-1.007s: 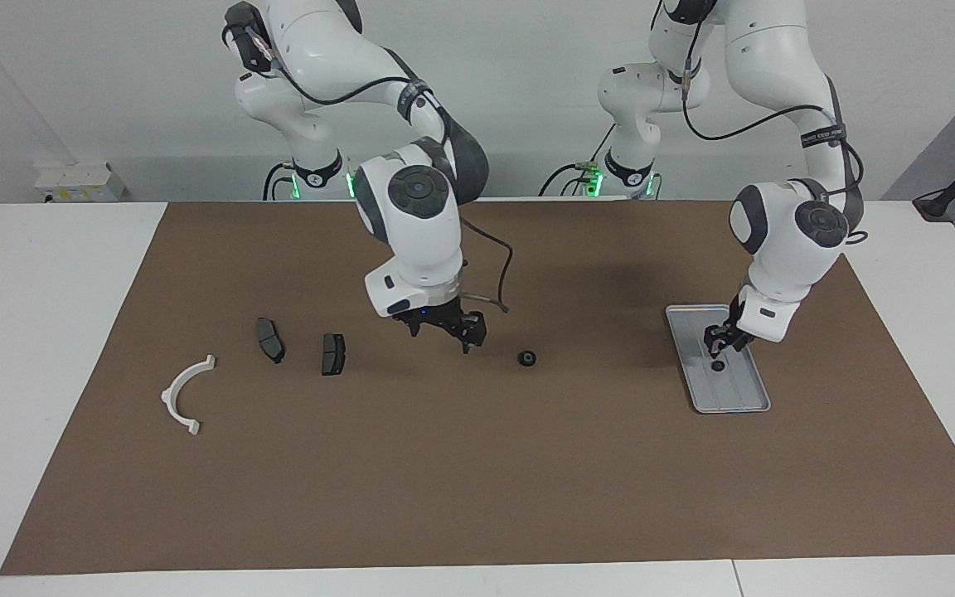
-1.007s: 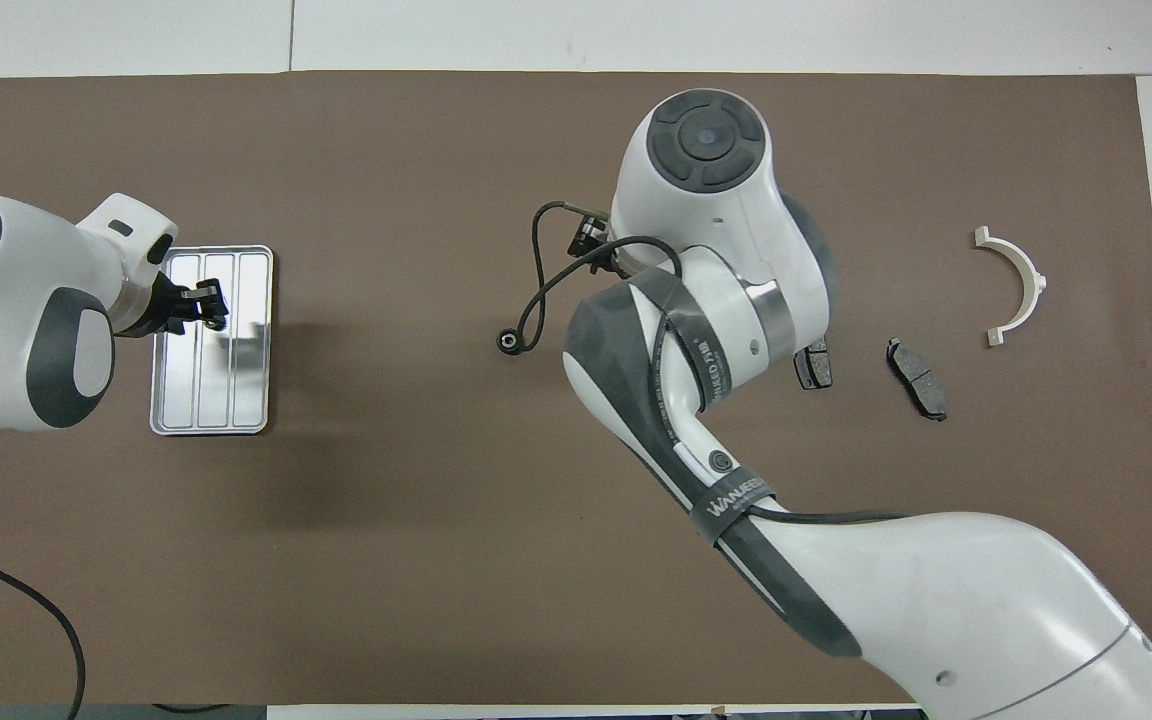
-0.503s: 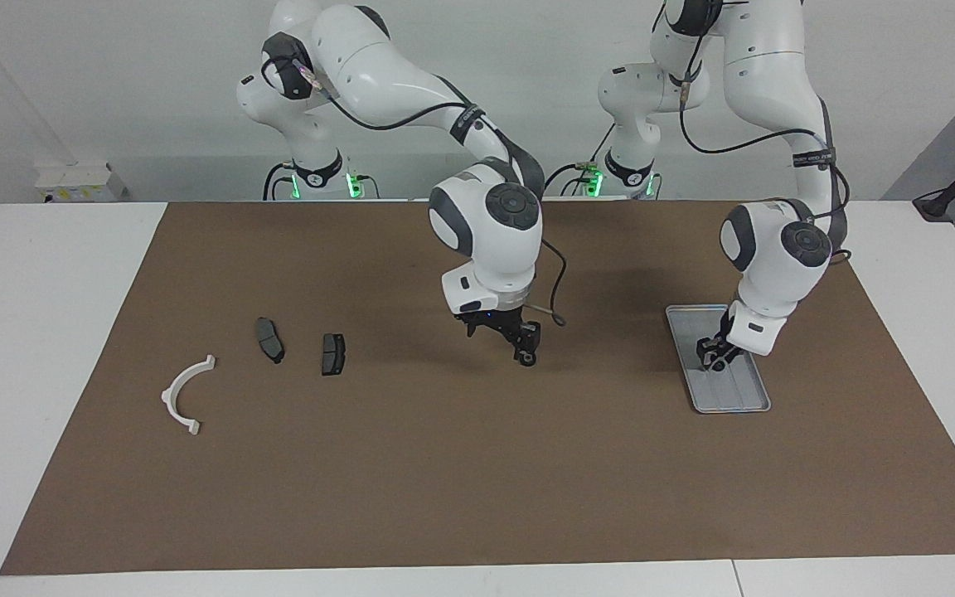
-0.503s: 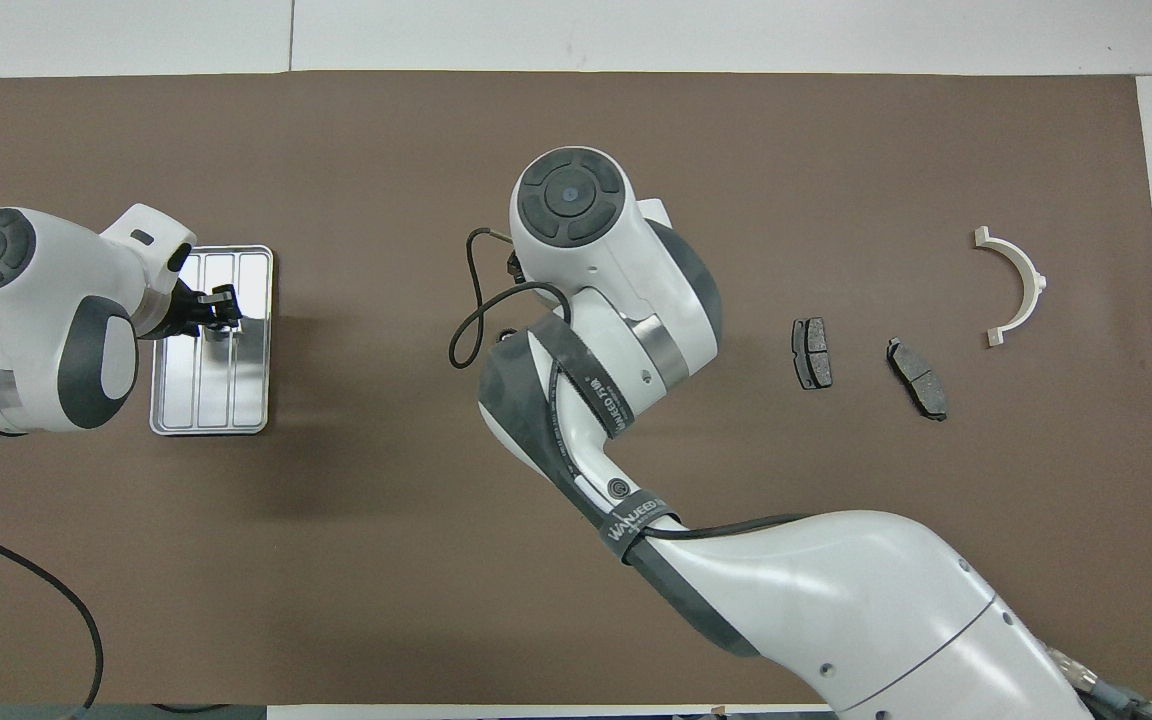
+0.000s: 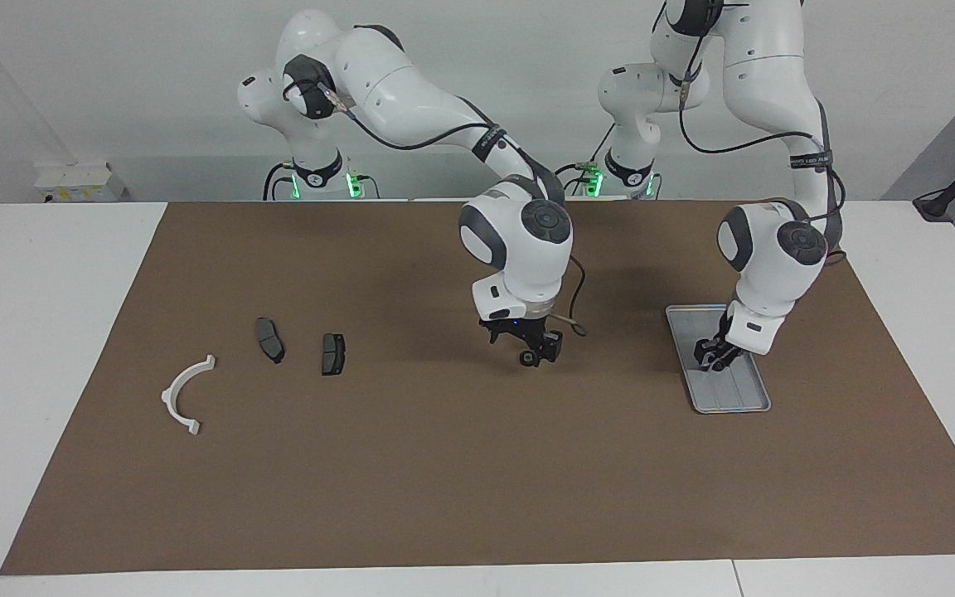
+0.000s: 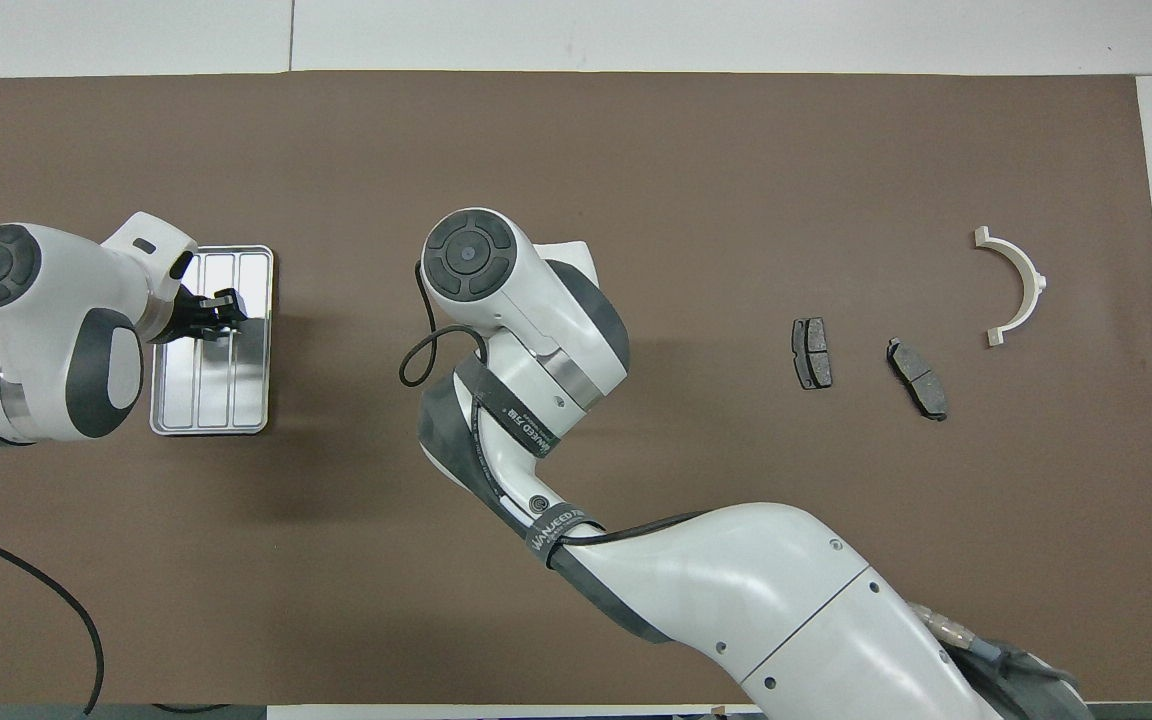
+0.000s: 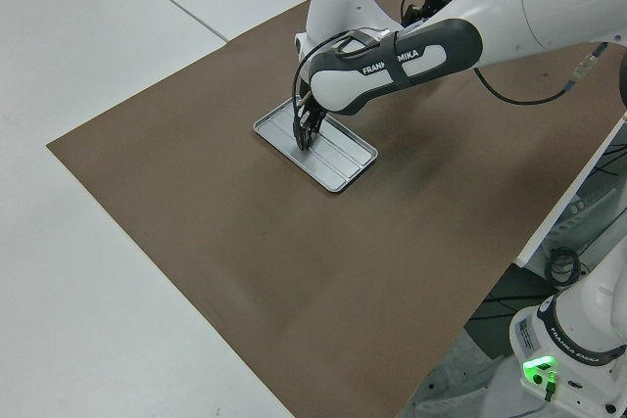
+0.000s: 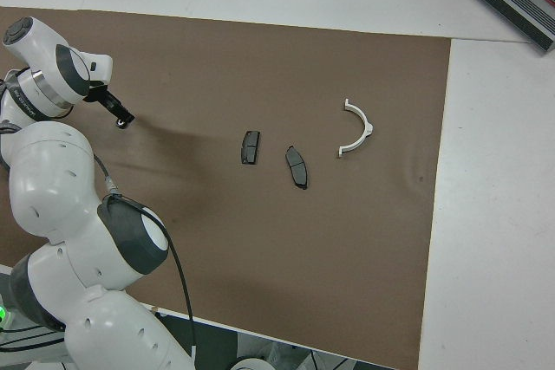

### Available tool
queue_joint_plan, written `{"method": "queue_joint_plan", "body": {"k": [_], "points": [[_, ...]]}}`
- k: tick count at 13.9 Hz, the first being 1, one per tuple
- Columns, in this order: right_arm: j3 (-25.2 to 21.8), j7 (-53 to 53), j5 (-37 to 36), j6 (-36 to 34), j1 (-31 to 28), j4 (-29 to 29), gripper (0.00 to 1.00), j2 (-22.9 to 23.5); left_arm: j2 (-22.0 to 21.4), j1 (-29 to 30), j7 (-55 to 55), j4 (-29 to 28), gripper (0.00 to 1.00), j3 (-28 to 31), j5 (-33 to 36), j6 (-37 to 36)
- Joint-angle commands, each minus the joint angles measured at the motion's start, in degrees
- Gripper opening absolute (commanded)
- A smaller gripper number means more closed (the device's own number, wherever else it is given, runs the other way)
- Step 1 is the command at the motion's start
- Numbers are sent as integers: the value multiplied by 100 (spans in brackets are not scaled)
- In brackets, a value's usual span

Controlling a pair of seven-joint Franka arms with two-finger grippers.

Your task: Place bearing gear from tray to pile

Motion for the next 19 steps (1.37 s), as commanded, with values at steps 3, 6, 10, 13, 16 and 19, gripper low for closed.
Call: {"method": "queue_joint_plan", "body": {"k": [3, 6, 10, 13, 16, 19], "points": [[-20, 152, -85, 255, 105, 449, 100, 468, -52, 156, 48, -198, 0, -67, -29, 126], [-28, 161, -94, 292, 105, 467, 99, 547, -44, 139, 22, -58, 0, -67, -151, -84], [-19, 161, -120, 309, 140, 484, 97, 644, -122, 156, 22, 329, 0, -76, -223, -743], [16, 135, -120, 309, 149, 484, 95, 662, -307, 156, 4, 338, 0, -67, -223, -980], [33, 82, -94, 300, 140, 484, 92, 670, -456, 165, -31, 338, 0, -59, -223, -1183], [94, 56, -58, 274, 87, 484, 83, 688, -474, 130, -224, 347, 0, -67, -223, -1210]]}}
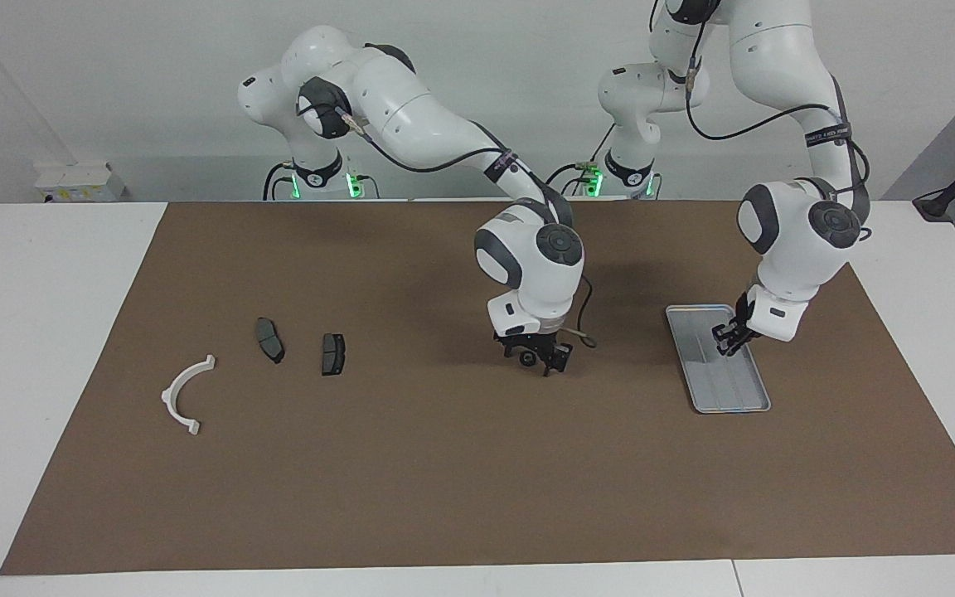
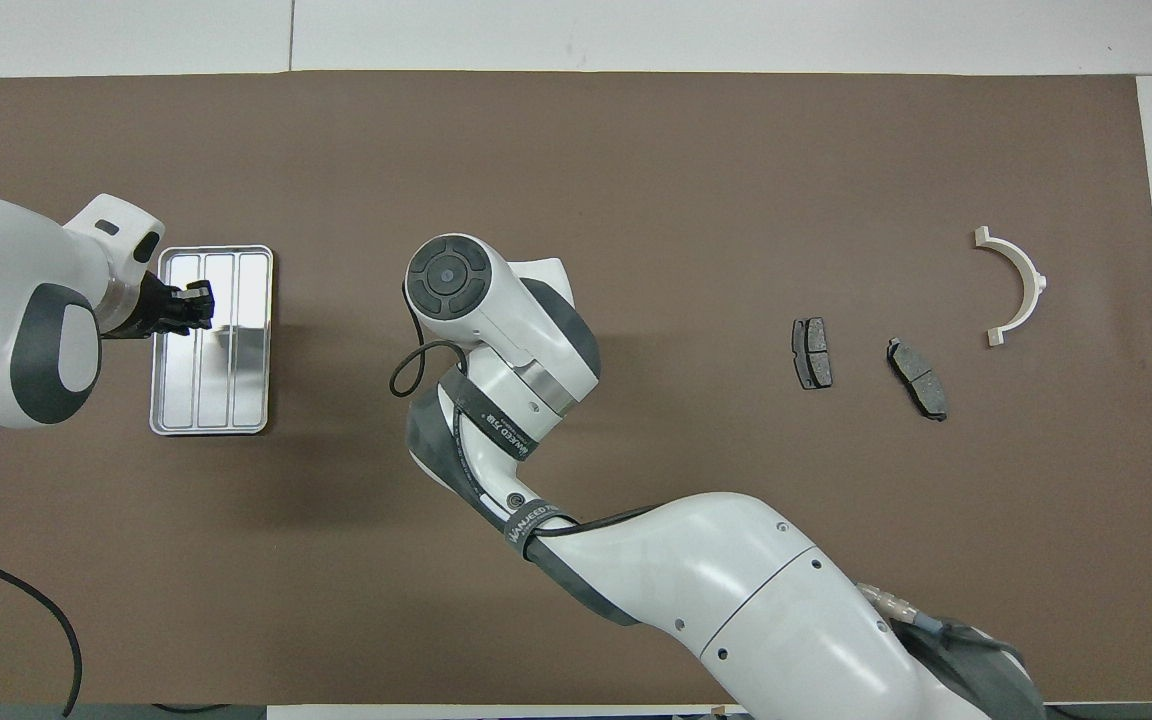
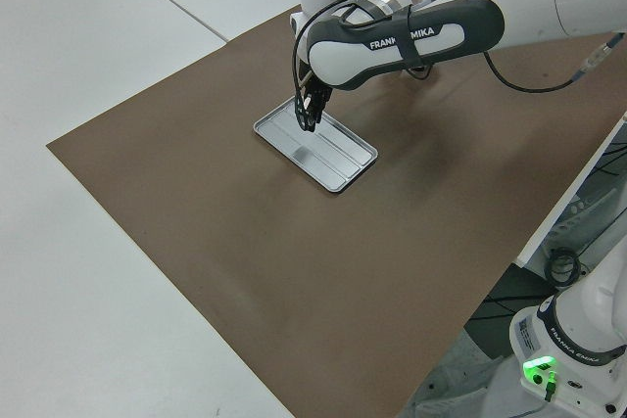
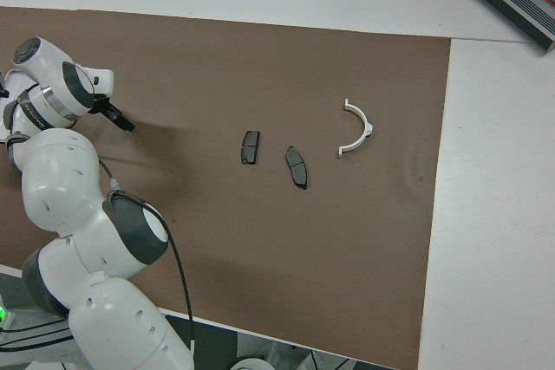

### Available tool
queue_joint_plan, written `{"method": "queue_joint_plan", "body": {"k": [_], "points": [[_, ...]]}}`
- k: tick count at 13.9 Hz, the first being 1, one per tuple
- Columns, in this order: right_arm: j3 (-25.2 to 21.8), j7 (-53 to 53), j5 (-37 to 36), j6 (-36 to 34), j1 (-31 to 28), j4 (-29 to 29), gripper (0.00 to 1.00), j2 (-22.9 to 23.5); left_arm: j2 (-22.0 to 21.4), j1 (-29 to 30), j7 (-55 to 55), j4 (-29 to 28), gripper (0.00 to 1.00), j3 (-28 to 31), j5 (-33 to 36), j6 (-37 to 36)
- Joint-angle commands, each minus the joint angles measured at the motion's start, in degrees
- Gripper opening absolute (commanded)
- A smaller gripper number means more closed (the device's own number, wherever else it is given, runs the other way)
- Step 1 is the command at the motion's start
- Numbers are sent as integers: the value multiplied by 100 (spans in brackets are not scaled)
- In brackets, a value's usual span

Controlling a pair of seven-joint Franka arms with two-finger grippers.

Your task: Place bearing gear from tray to pile

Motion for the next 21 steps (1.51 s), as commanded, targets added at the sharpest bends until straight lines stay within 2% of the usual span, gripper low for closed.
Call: {"method": "queue_joint_plan", "body": {"k": [1, 5, 7, 9, 13, 17, 20, 21], "points": [[121, 42, -47, -7, -74, 191, 77, 149, -107, 25, -183, -31, 0, -43, -52, -145], [191, 16, -38, -33, -91, 191, 51, 149, -142, 8, -201, 4, 0, -43, -52, -198], [192, -177, -38, -42, -91, 191, 30, 149, -134, -1, -315, 91, 0, -52, -52, -277], [174, -431, -38, -42, -91, 191, 0, 149, -125, -19, -351, 101, 0, -52, -52, -286], [166, -923, 146, -313, -302, 191, 0, 53, -107, -124, -658, 118, 0, -60, -52, -233], [104, -2634, 524, -999, -1143, 428, 0, -360, -28, -360, -974, 355, 0, -96, -139, -251], [86, -3822, 525, -1158, -1794, 428, 0, -449, 182, -1158, -2288, 750, 0, -78, -342, -207], [78, -4173, 516, -1150, -1996, 428, 0, -440, 409, -1535, -2850, 925, 0, -69, -342, -189]]}}
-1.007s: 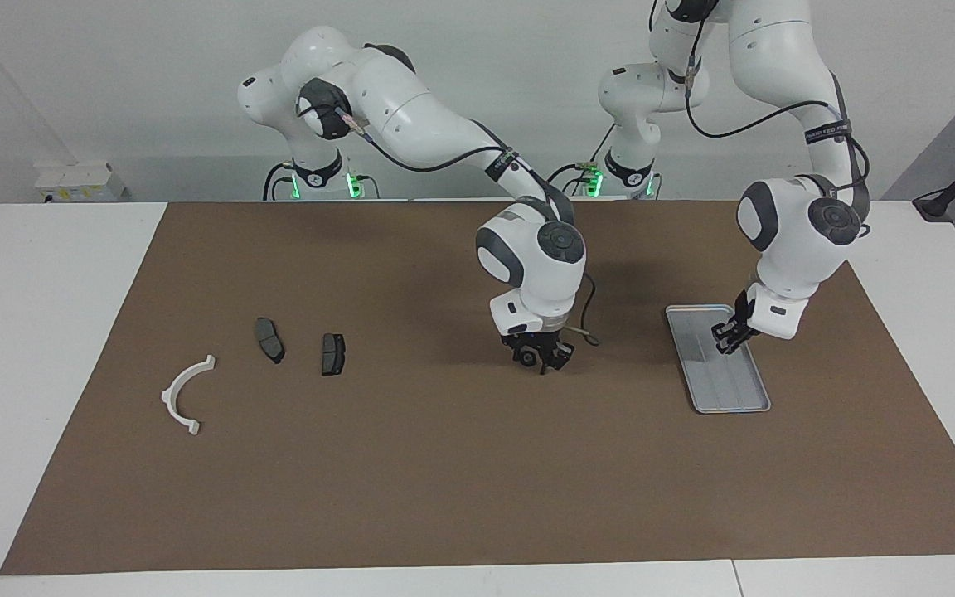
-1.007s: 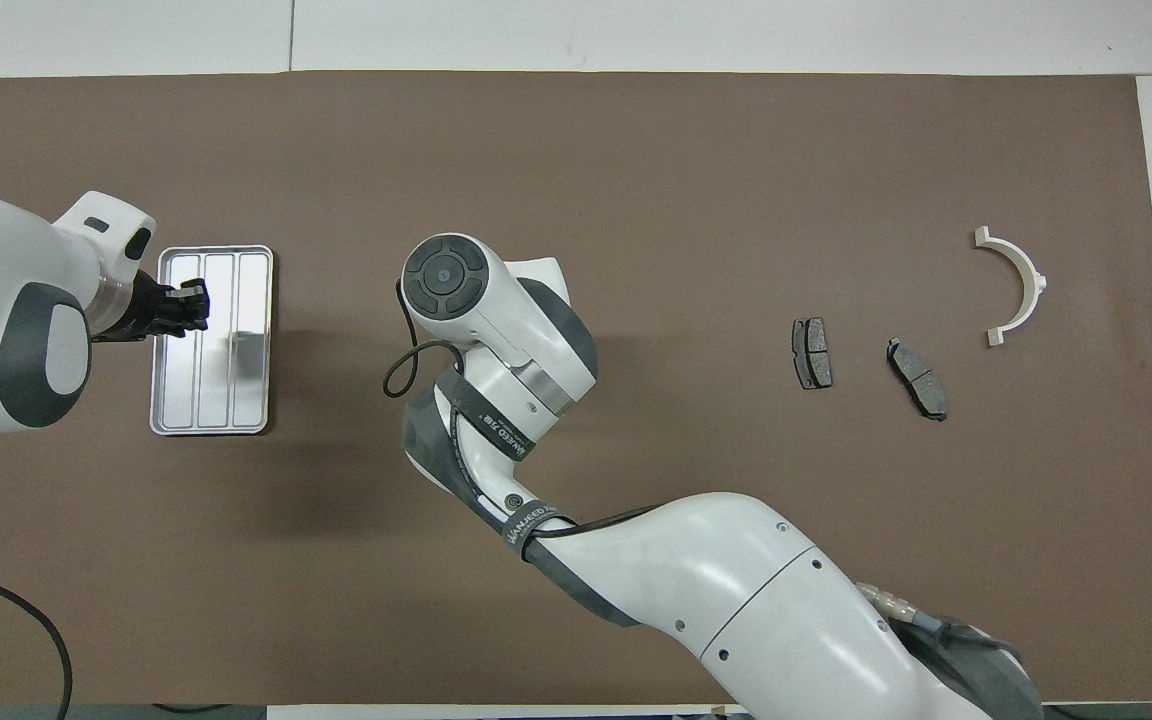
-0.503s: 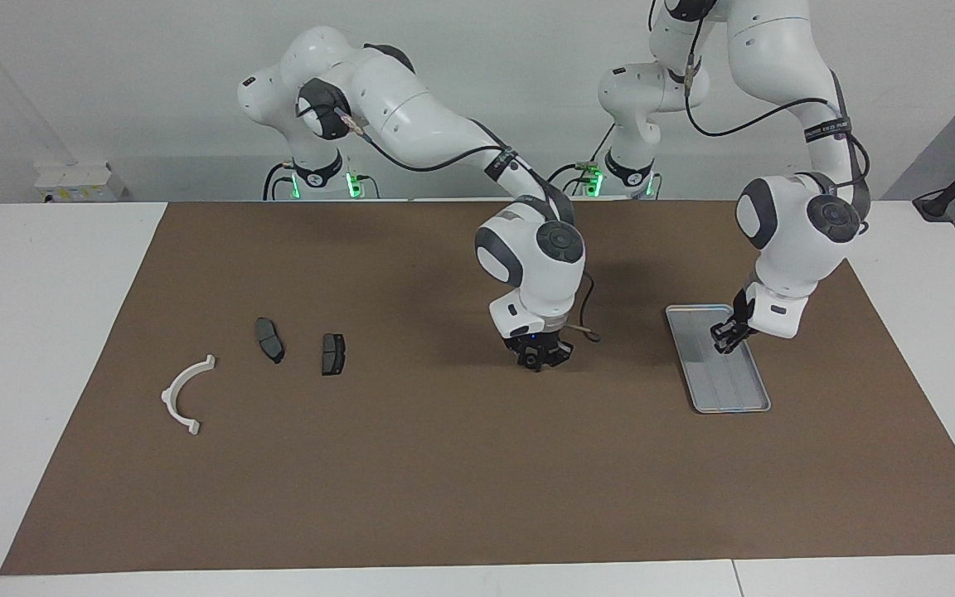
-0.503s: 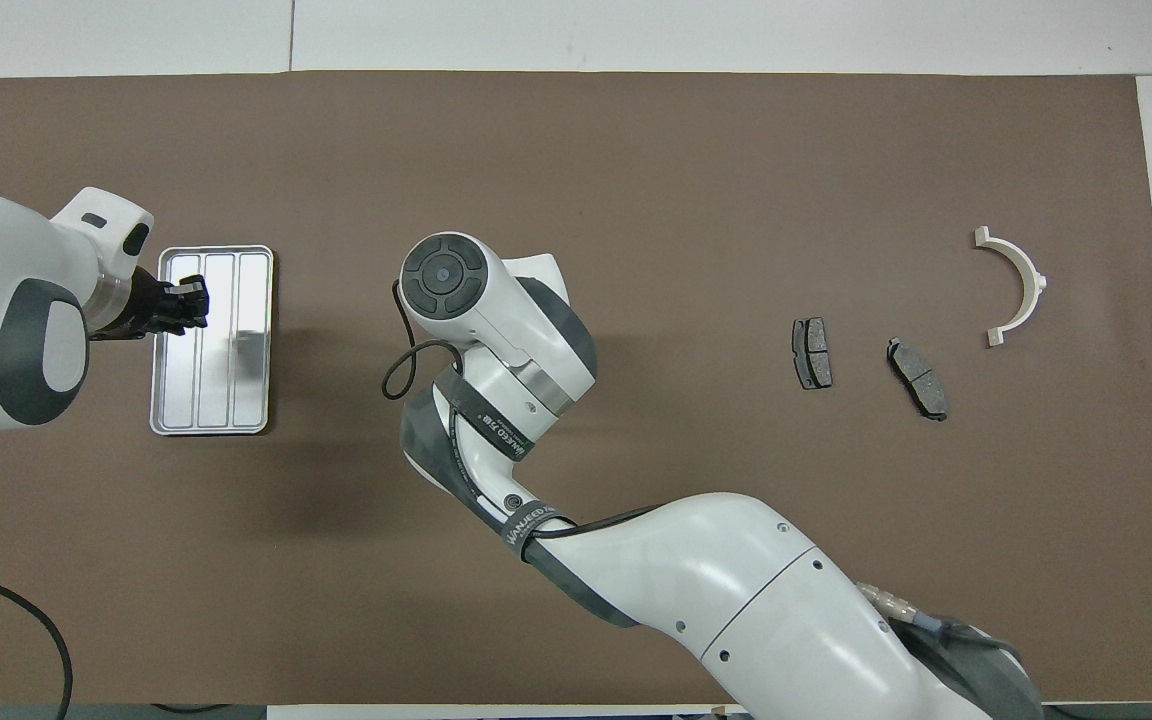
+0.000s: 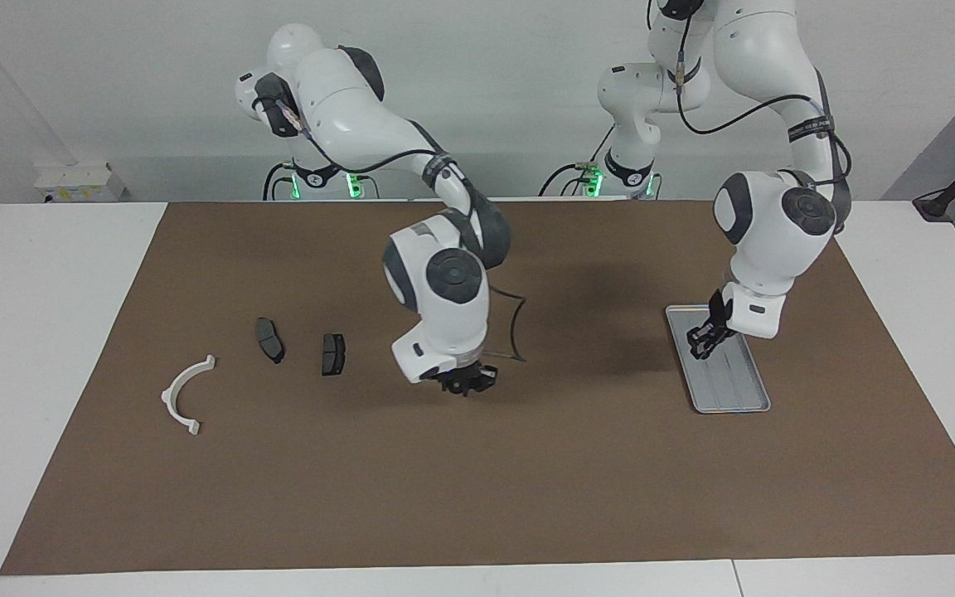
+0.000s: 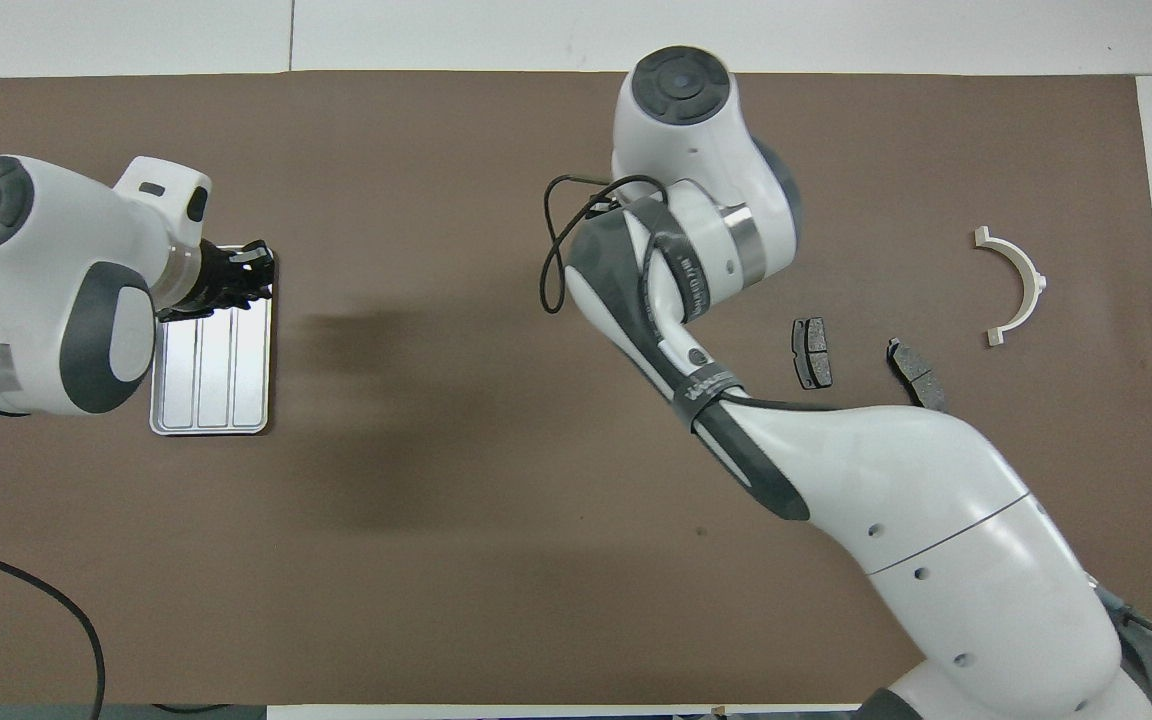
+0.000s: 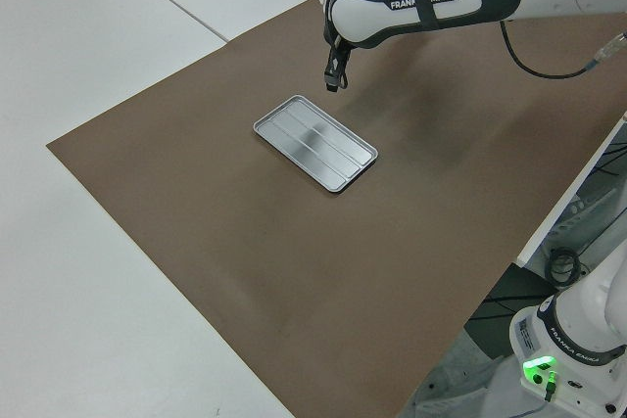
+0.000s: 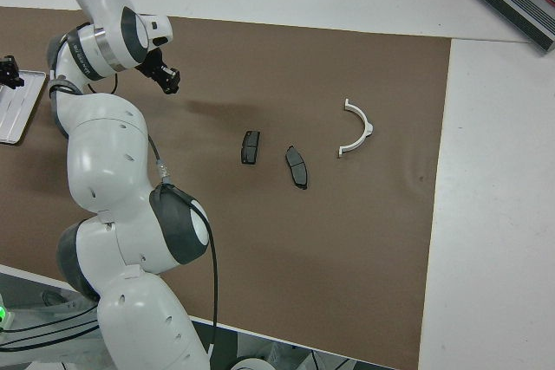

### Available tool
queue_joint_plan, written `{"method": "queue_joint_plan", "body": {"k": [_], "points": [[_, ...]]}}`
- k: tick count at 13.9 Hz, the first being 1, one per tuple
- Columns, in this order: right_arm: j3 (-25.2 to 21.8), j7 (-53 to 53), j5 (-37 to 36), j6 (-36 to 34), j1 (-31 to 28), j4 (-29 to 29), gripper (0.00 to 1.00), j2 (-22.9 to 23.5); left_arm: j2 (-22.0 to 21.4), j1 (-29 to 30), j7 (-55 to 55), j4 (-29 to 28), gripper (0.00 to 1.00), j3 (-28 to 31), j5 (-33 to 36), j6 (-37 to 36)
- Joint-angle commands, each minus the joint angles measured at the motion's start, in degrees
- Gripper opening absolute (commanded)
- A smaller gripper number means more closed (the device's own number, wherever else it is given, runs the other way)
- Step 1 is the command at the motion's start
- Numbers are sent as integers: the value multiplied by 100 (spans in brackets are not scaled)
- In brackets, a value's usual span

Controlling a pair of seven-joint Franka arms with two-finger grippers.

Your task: Place bearing gear from tray to pile

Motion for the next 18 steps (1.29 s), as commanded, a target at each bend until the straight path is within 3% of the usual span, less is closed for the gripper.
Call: {"method": "queue_joint_plan", "body": {"k": [1, 3, 6, 7, 8, 16, 17, 18], "points": [[66, -908, 77, 2, -484, -46, 0, 2, 739, -1072, -1456, 752, 0, 100, -64, -54], [75, -1444, 24, 46, -810, -81, 0, 54, 1303, -1653, -2178, 1246, 0, 109, -37, 68], [75, -2218, 15, 73, -1258, -116, 0, 142, 1672, -2165, -2498, 1526, 0, 127, -37, 228], [66, -2412, 7, 99, -1381, -125, 0, 168, 2170, -2401, -2768, 2068, 0, 170, -11, 1], [66, -2605, 7, 134, -1478, -125, 0, 195, 2384, -2551, -2866, 2334, 0, 353, 50, -114], [75, -3196, -20, 477, -1848, -318, 0, 353, 2307, -2649, -2929, 2100, 0, 417, 86, -194], [75, -3196, -20, 520, -1866, -318, 0, 371, 2290, -2649, -2929, 2100, 16, 426, 86, -212], [75, -3196, -20, 547, -1883, -318, 0, 397, 2289, -2649, -2929, 2100, 86, 434, 94, -221]]}}
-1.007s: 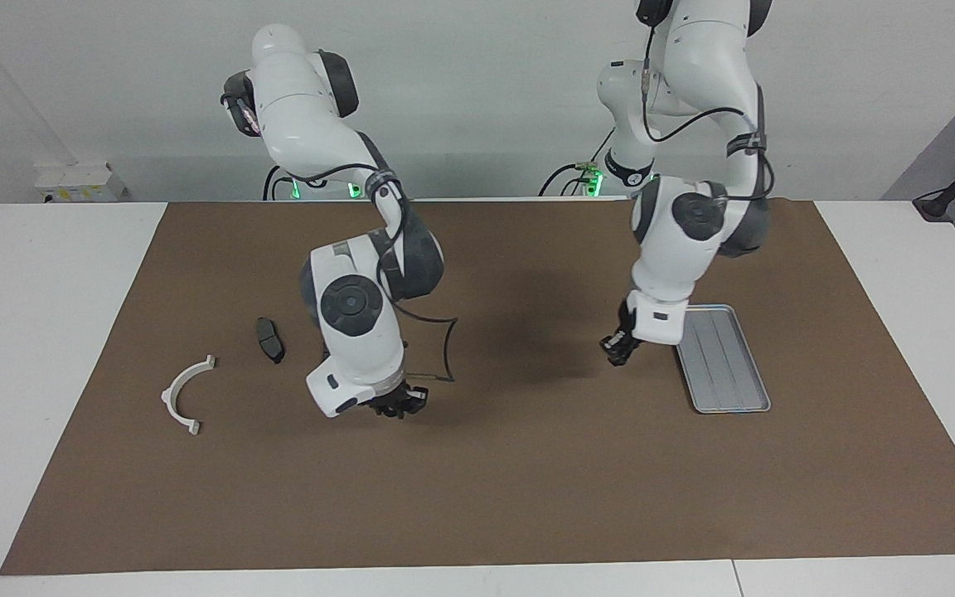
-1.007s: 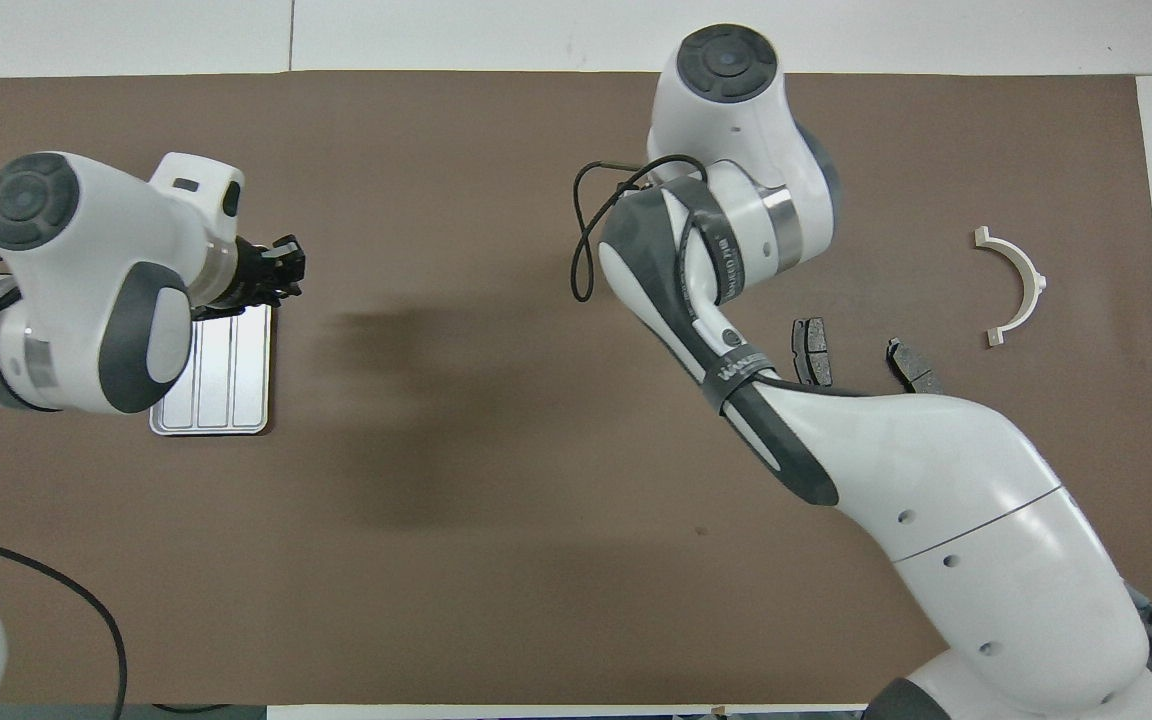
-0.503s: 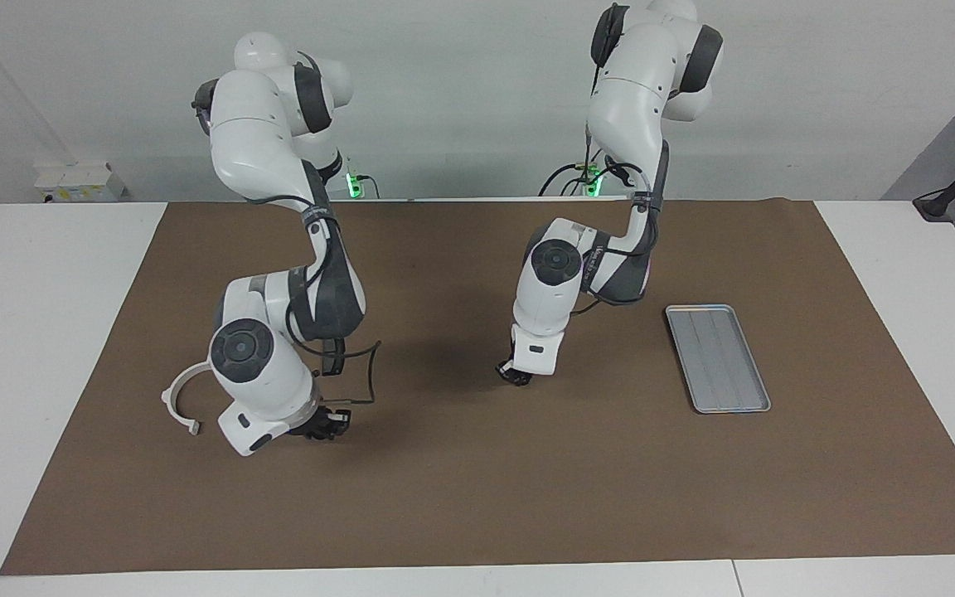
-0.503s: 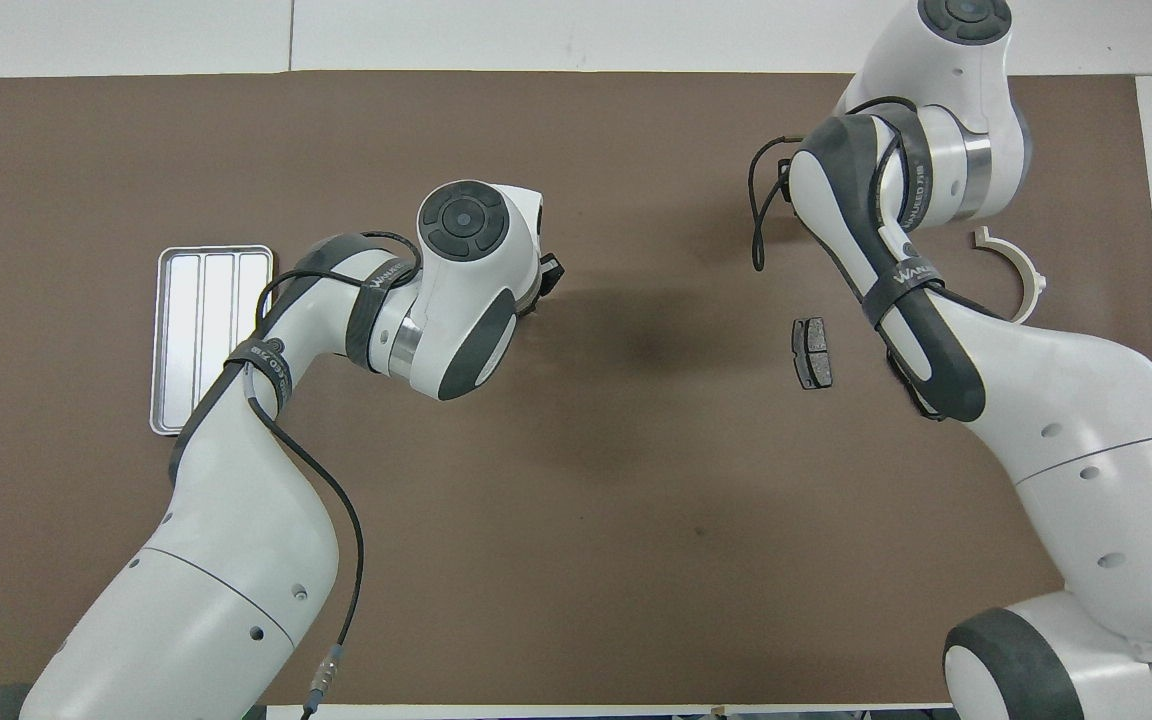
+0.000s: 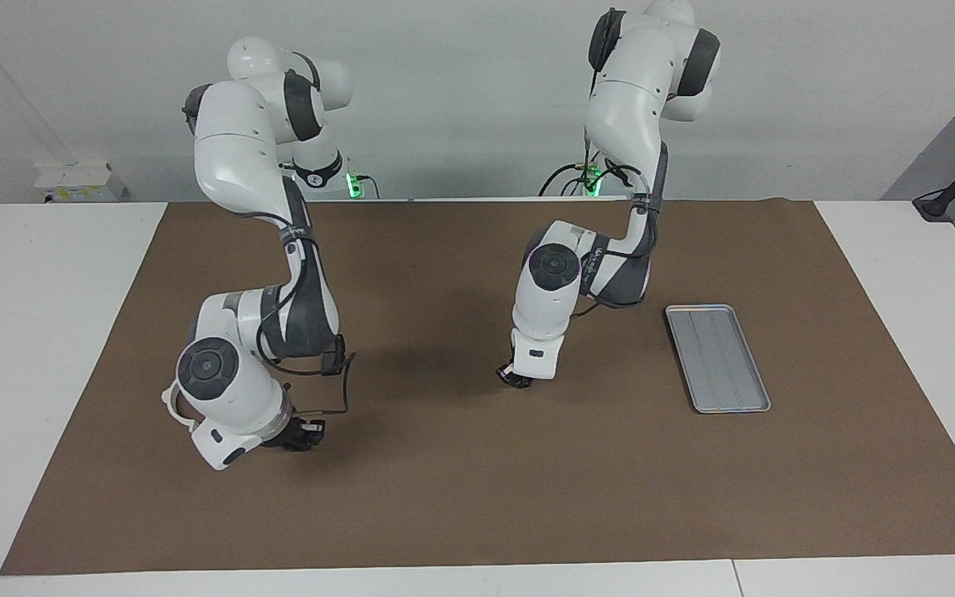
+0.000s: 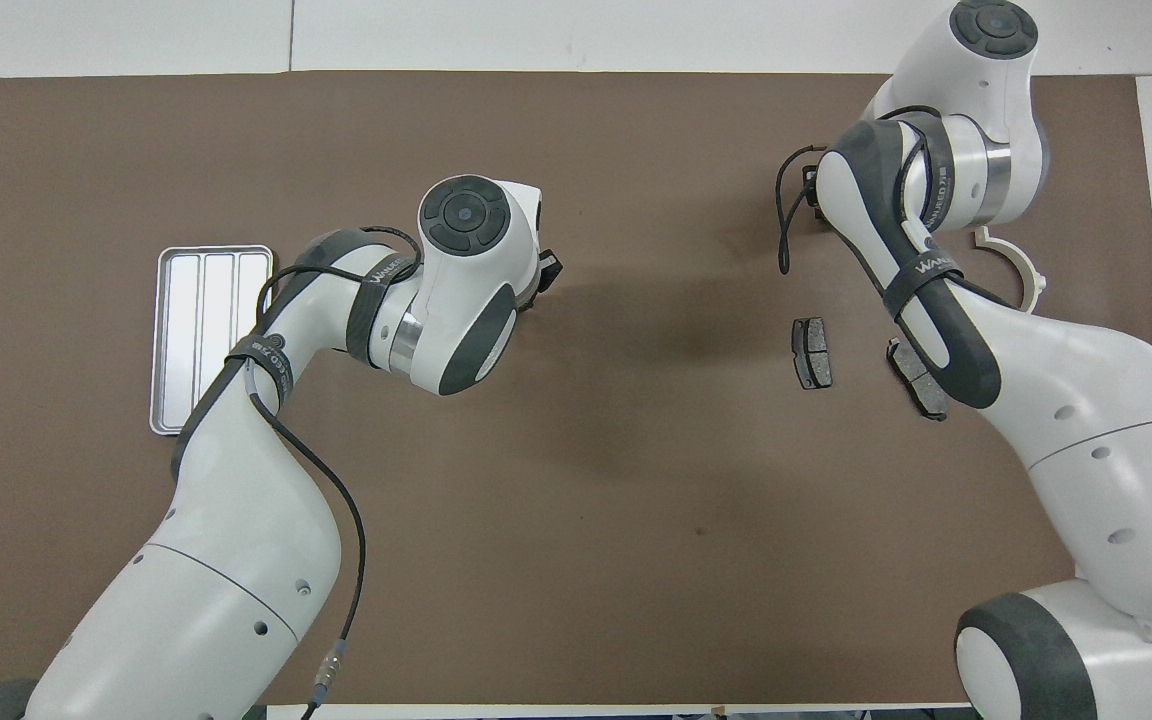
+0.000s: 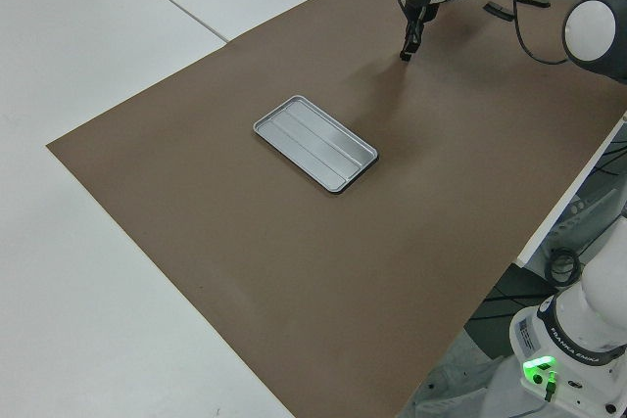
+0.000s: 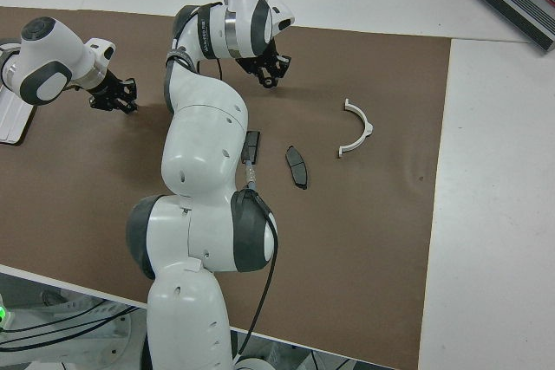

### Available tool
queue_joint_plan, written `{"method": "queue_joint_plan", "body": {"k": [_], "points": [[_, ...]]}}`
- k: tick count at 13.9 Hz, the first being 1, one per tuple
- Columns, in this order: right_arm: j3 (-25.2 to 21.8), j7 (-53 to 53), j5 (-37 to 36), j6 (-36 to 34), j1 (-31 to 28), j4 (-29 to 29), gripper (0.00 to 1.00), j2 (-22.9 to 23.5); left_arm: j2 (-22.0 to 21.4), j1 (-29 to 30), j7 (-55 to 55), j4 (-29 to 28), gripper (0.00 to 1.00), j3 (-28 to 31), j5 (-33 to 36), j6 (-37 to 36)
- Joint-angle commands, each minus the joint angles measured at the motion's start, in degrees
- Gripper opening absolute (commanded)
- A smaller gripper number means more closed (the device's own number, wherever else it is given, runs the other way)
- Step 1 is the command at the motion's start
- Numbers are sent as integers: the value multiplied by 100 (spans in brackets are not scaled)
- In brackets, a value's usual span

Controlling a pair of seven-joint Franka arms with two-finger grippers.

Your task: Place bearing gear from tray to pile

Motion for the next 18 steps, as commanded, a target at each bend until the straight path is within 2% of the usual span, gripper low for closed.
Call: {"method": "queue_joint_plan", "body": {"k": [1, 2, 4, 5, 7, 9, 12, 14, 18], "points": [[71, -114, -31, 156, -88, -84, 0, 20, 99, -103, -116, 54, 100, 146, 118, -222], [79, -105, -57, 182, -88, -84, 0, 21, -40, -59, -107, 80, 100, 147, 171, -397], [79, -105, -57, 182, -88, -84, 0, 21, -680, 220, -28, -51, 100, 217, 172, -853], [79, -70, -57, 182, -88, -84, 5, 21, -927, 362, 77, -95, 100, 217, 180, -1108], [79, -35, -57, 182, -70, -84, 54, 21, -1515, 712, 619, -384, 100, 235, 172, -1478], [79, -35, -48, 173, -70, -84, 100, 12, -2209, 1388, 1636, -727, 100, 235, 172, -1838], [70, -35, -48, -28, 9, -22, 100, -49, -2844, 2303, 3167, -843, 100, 217, 172, -2637], [-174, 288, 21, -300, 358, 13, 100, -111, -3125, 2760, 3871, -860, 100, 217, 163, -2841], [-430, 2367, 486, -723, 1421, 215, 100, -199, -3364, 2772, 4270, -869, 100, 234, 136, -3158]]}}
